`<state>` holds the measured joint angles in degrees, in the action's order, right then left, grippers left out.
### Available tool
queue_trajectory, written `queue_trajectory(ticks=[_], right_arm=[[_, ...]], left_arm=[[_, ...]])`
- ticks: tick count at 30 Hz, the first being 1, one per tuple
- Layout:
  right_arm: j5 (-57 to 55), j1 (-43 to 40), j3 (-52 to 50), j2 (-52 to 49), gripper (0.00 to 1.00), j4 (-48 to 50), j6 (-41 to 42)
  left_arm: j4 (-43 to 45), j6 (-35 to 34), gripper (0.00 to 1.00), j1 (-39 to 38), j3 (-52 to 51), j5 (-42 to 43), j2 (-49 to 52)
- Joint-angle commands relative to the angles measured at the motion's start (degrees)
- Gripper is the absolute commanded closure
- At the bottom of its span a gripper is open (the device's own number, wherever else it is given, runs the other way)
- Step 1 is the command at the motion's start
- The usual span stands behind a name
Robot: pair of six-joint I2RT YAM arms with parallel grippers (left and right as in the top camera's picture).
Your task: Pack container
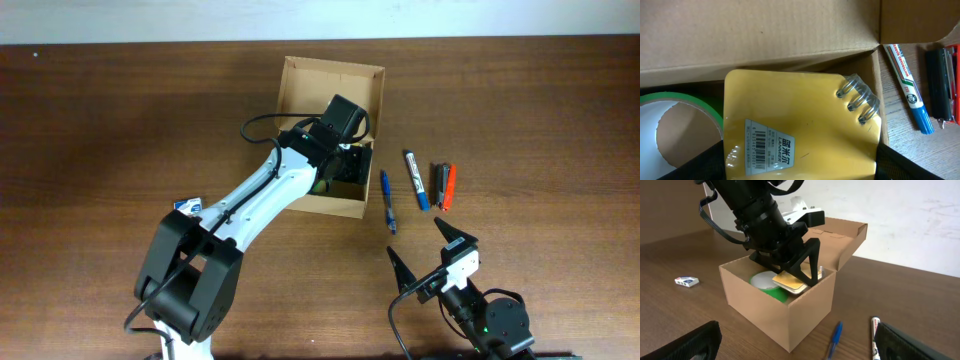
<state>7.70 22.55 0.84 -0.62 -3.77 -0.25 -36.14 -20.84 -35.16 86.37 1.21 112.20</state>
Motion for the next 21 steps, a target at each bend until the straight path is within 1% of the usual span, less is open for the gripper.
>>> queue_trajectory(ticks=[1, 7, 21], right_arm=[[-0.5, 0.3, -0.5, 0.5, 0.01, 0.1, -0.2], [-0.5, 0.3, -0.5, 0.5, 0.01, 0.1, -0.2], [-0.5, 0.3, -0.5, 0.5, 0.01, 0.1, -0.2]], left_arm=[[0.4, -0.6, 0.19, -0.3, 1.5, 1.3, 0.5], [0.4, -0.6, 0.15, -0.3, 1.5, 1.2, 0.5], [0.4, -0.6, 0.15, -0.3, 1.5, 1.2, 0.5]])
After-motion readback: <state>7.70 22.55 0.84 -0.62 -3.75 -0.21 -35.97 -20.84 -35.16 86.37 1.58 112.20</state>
